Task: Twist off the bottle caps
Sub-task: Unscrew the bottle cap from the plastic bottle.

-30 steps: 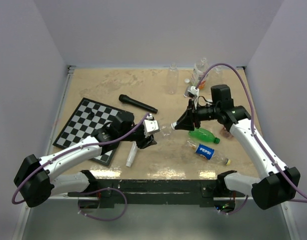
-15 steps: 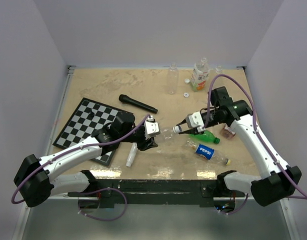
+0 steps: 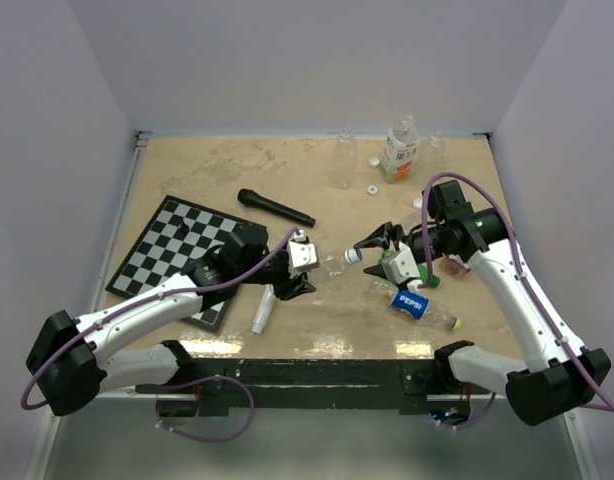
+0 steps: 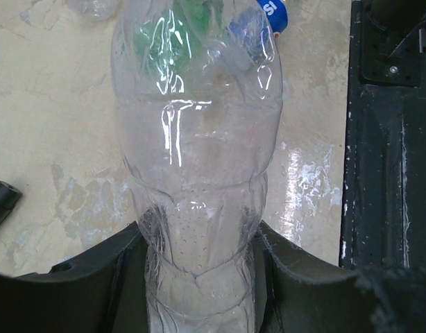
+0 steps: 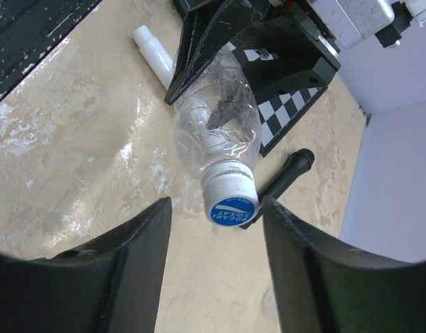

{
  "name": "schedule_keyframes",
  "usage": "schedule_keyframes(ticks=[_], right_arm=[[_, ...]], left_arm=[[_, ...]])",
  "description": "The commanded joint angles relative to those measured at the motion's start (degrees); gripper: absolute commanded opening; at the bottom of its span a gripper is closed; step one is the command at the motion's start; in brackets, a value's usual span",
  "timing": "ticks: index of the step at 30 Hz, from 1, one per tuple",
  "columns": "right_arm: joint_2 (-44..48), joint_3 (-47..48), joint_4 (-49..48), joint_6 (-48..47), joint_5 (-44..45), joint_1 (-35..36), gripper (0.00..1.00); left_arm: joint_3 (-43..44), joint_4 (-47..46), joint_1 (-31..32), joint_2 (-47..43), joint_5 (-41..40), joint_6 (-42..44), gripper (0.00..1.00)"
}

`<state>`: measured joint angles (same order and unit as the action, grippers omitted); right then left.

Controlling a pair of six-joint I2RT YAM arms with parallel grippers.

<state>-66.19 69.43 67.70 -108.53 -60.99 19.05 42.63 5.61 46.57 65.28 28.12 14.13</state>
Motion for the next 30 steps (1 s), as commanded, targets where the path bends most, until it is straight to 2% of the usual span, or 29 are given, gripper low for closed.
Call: schedule_keyframes(ticks=[1, 6, 8, 9, 11, 18, 25, 30], right_arm=[[3.3, 0.4, -2.3, 12.8, -1.1, -0.6, 0.68], [5.2, 0.2, -8.0, 28.6, -1.6, -0.7, 0.79], [6.2, -0.4, -13.5, 41.1, -0.6, -0.8, 0.86], [6.8, -1.0, -18.0, 50.6, 0.2, -0.8, 0.89], [7.9, -2.3, -26.2, 68.8, 2.5, -0.8, 0.89], [9.8, -5.4, -34.9, 95.3, 6.1, -0.8, 0.87], [10.4, -8.9, -38.8, 102.1, 5.7, -1.0, 0.88], [10.8, -9.4, -39.4, 103.4, 4.4, -1.5, 0.91]], left_arm=[[0.6, -0.4, -1.0, -1.7, -1.0, -0.7, 0.00], [0.8, -0.3, -0.9, -1.8, -1.0, -0.9, 0.00], [0.7, -0.3, -1.0, -1.8, -0.9, -0.8, 0.00], [0.7, -0.3, -0.9, -1.7, -1.0, -0.9, 0.00], [0.7, -0.4, -0.9, -1.9, -0.9, -0.9, 0.00], [0.8, -0.3, -1.0, -1.9, -1.0, -1.0, 0.00], [0.8, -0.3, -1.0, -1.8, -1.1, -1.0, 0.00], [0.8, -0.2, -0.9, -1.8, -1.2, -1.1, 0.00]])
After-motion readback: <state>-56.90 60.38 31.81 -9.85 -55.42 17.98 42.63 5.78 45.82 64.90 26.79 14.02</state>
